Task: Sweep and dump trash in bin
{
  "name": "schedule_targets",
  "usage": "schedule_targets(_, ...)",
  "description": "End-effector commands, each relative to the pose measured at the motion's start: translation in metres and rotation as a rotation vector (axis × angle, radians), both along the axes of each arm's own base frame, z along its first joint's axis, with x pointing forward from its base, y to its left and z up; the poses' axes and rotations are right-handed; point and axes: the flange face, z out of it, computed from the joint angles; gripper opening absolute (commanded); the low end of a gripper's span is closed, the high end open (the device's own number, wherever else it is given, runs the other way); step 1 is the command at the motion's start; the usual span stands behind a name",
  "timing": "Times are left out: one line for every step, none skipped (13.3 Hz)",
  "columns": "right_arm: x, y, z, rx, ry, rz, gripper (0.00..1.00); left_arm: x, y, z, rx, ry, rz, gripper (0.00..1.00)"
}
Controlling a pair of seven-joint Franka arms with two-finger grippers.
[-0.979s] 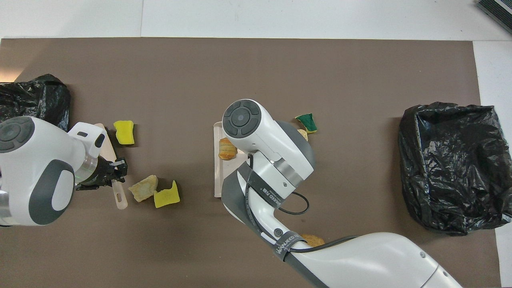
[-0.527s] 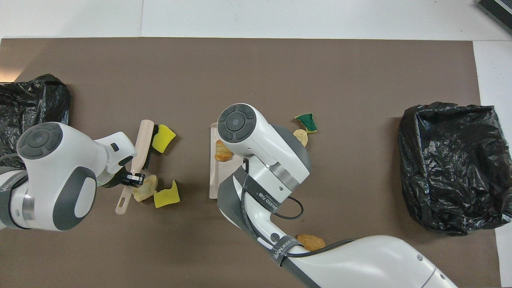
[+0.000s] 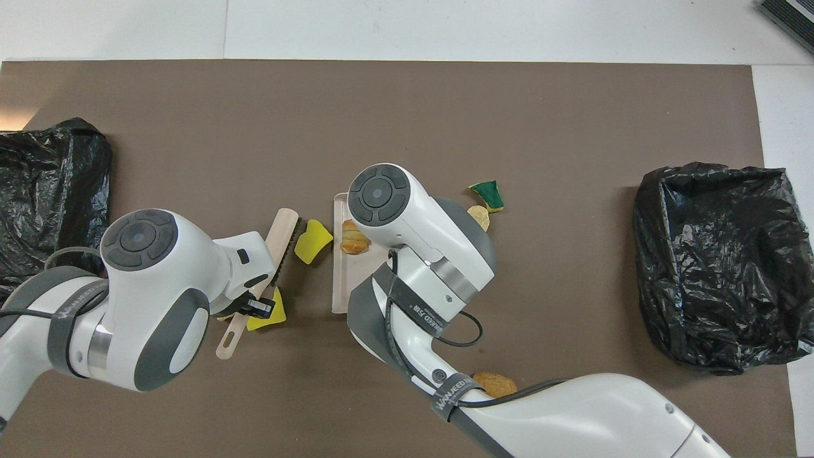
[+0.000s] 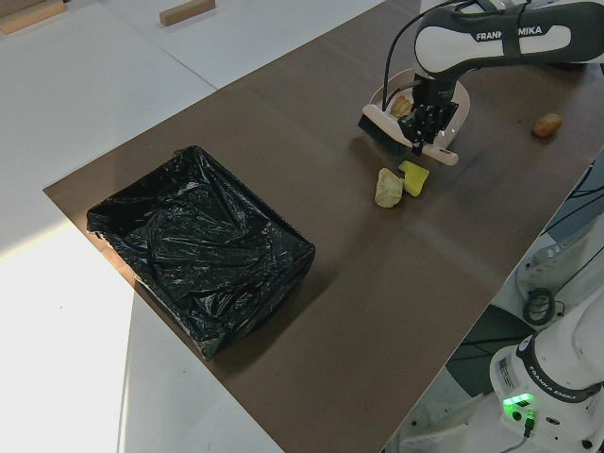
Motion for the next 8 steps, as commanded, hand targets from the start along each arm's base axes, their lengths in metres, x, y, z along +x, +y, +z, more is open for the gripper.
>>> schedule_targets(-0.005,-0.003,0.005,0.025,-0.001,-0.003,0.00,-0.022,-0.001,0.021,0.082,0.029,0.284,0.00)
schedule_targets(-0.005,-0.003,0.005,0.025,-0.001,-0.002,0.00,-0.032,-0.007,0.024,0.119,0.036,0.381,0.00)
schedule_targets(-0.005,-0.003,0.005,0.025,-0.001,-0.002,0.00,-0.041,-0.009,0.019,0.165,0.038,0.526,0.00)
schedule_targets(-0.005,-0.003,0.005,0.026,0.002,0.012,0.00,-0.053,-0.010,0.016,0.205,0.031,0.655,0.00)
schedule_targets(-0.004,-0.003,0.004,0.029,0.009,0.051,0.00,-0.069,-0.005,0.012,0.232,0.024,0.739,0.00)
schedule_targets(-0.001,-0.005,0.003,0.045,0.002,0.097,0.00,-0.083,0.002,0.005,0.258,0.028,0.792,0.00)
schedule_targets(-0.001,-0.005,-0.001,0.056,-0.007,0.120,0.00,-0.094,0.007,-0.010,0.296,0.039,0.859,0.00)
schedule_targets(-0.001,-0.006,-0.005,0.064,-0.014,0.121,0.00,-0.100,0.010,-0.023,0.310,0.032,0.917,0.00)
